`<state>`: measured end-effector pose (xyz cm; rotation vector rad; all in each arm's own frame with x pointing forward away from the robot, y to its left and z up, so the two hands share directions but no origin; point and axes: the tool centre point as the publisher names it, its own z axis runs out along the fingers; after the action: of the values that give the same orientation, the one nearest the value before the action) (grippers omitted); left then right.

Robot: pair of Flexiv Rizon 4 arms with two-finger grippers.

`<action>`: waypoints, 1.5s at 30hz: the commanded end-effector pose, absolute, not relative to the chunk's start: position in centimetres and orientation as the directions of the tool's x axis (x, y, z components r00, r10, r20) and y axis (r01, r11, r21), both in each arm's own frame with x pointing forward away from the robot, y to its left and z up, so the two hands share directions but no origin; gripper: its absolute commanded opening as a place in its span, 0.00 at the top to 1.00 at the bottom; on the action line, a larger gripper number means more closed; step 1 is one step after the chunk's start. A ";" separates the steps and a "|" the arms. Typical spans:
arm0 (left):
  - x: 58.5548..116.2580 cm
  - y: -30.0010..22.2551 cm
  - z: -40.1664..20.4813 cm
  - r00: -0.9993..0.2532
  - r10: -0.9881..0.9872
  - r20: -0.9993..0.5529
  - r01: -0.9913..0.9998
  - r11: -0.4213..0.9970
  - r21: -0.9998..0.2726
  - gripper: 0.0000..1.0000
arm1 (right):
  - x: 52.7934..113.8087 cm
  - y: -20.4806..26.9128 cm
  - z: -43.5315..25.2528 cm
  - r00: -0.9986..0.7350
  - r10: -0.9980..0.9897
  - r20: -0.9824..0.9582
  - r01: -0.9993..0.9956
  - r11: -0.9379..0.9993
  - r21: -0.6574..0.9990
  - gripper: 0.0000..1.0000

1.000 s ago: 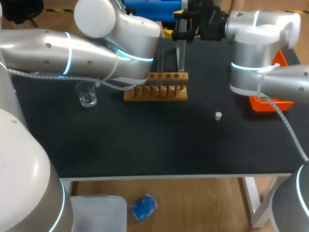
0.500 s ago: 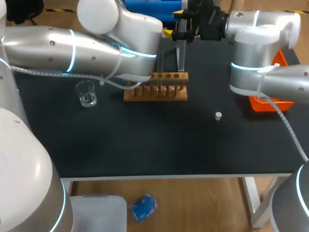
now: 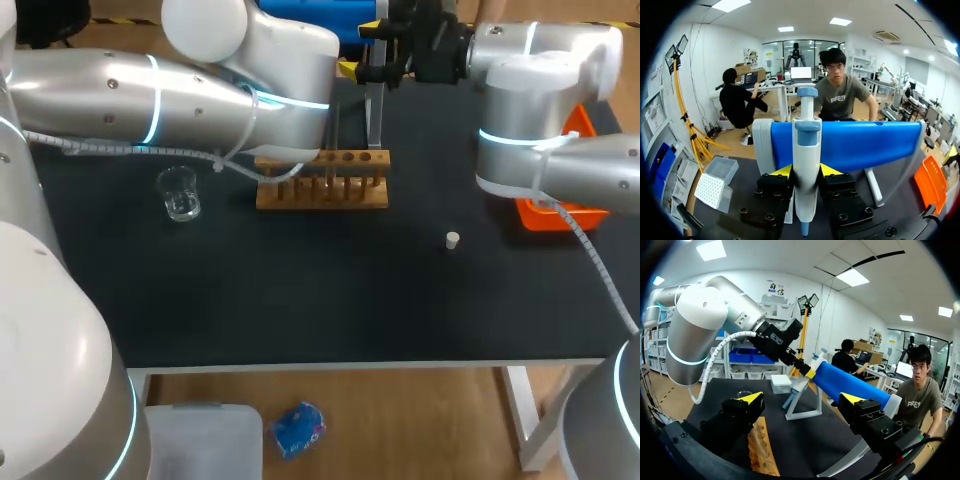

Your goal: Invert the test tube, pick up the pipette, mount the tip to pipette, aspirate from beaker and dispense into the tube, eject the tip, return the pipette, and cap with the stopper.

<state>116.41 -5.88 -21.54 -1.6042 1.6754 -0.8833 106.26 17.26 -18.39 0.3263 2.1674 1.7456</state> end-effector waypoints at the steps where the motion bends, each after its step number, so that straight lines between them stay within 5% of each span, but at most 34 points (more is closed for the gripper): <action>1: 116.5 -6.0 -21.5 -0.038 -0.999 -0.003 -0.573 0.024 -0.819 1.00 | 106.2 17.2 -18.3 -0.917 0.381 -0.116 -0.032 0.221 0.975 0.00; 2: 116.4 -6.0 -21.6 -0.037 -0.999 -0.002 -0.574 0.023 -0.818 1.00 | 106.2 17.2 -18.3 -0.917 0.381 -0.116 -0.032 0.221 0.975 0.00; 3: 116.4 -6.0 -21.6 -0.037 -0.999 -0.001 -0.576 0.022 -0.817 0.89 | 106.2 17.2 -18.3 -0.917 0.381 -0.116 -0.032 0.221 0.975 0.00; 5: 116.3 -6.1 -21.6 -0.035 -0.999 0.000 -0.579 0.021 -0.815 0.06 | 106.2 17.2 -18.3 -0.917 0.381 -0.116 -0.032 0.221 0.975 0.00; 6: 116.2 -6.1 -21.6 -0.035 -0.999 0.000 -0.581 0.020 -0.814 0.00 | 106.2 17.2 -18.3 -0.917 0.381 -0.116 -0.032 0.221 0.975 0.00; 24: 115.0 -5.3 -18.5 -0.046 -0.999 -0.026 -0.518 0.046 -0.854 0.00 | 106.2 17.2 -18.3 -0.917 0.381 -0.116 -0.032 0.221 0.975 0.00; 38: 109.9 -3.9 -13.9 -0.639 -0.752 -0.162 -0.270 0.417 -0.868 0.00 | 106.2 17.2 -18.3 -0.917 0.381 -0.116 -0.032 0.221 0.975 0.00; 45: 109.9 -3.9 -13.9 -0.639 -0.752 -0.162 -0.270 0.417 -0.868 0.00 | 106.2 17.2 -18.3 -0.917 0.381 -0.116 -0.032 0.221 0.975 0.00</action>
<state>110.52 -5.10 -14.15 -0.9834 1.9274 -0.9881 106.25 17.26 -18.39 0.3263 2.1674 1.7456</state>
